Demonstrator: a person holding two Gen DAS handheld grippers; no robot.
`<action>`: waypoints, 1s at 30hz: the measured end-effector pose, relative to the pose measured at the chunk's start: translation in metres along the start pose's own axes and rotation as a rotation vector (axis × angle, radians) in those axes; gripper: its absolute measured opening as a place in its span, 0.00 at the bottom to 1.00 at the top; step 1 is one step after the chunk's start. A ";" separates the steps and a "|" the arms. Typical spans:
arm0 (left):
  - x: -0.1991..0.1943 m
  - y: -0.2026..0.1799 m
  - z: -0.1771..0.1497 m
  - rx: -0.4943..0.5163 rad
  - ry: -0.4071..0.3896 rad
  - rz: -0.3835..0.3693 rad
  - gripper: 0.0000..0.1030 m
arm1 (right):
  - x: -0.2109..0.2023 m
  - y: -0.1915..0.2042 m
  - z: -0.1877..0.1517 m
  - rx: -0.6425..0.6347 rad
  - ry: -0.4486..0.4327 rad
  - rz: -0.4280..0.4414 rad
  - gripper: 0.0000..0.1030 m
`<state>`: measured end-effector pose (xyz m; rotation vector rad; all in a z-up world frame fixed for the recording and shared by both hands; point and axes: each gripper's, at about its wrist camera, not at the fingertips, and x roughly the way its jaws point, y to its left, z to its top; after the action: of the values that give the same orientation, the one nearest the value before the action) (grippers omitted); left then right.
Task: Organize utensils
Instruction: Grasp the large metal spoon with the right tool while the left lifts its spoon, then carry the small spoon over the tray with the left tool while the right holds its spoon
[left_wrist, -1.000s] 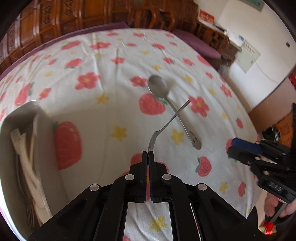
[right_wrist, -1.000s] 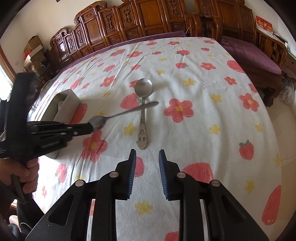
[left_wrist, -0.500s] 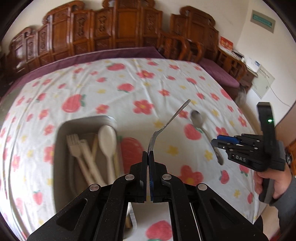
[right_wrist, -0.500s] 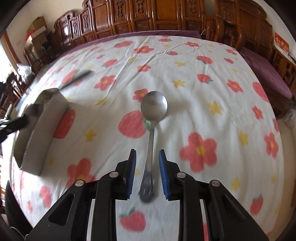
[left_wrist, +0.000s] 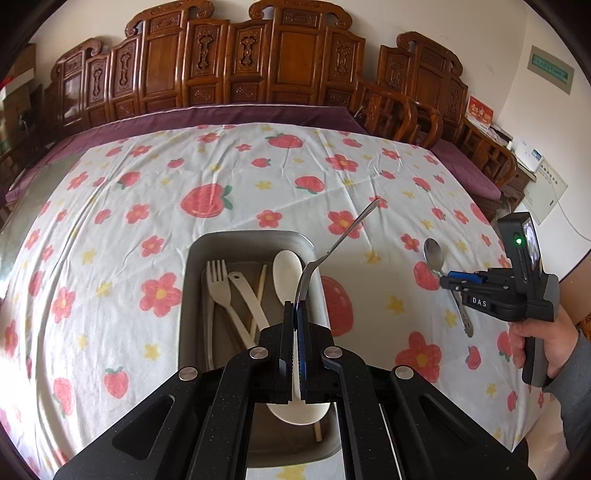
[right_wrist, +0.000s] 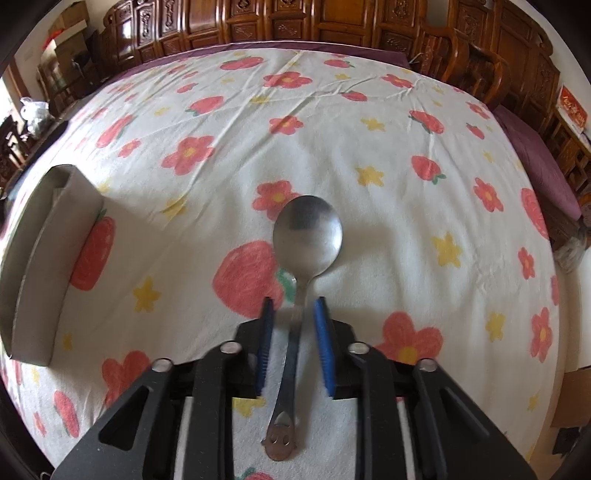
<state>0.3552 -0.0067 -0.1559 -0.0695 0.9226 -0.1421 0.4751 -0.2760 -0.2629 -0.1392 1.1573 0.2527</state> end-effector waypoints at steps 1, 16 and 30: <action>-0.002 0.001 0.000 -0.002 -0.004 0.000 0.01 | 0.000 -0.002 0.001 0.013 0.005 0.005 0.08; -0.026 0.025 -0.008 -0.030 -0.035 0.018 0.01 | -0.053 0.047 0.003 -0.041 -0.065 0.051 0.07; -0.009 0.060 -0.033 -0.109 0.027 0.093 0.01 | -0.113 0.137 0.016 -0.148 -0.148 0.177 0.07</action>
<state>0.3288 0.0540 -0.1763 -0.1261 0.9588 -0.0064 0.4100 -0.1547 -0.1505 -0.1465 1.0039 0.4977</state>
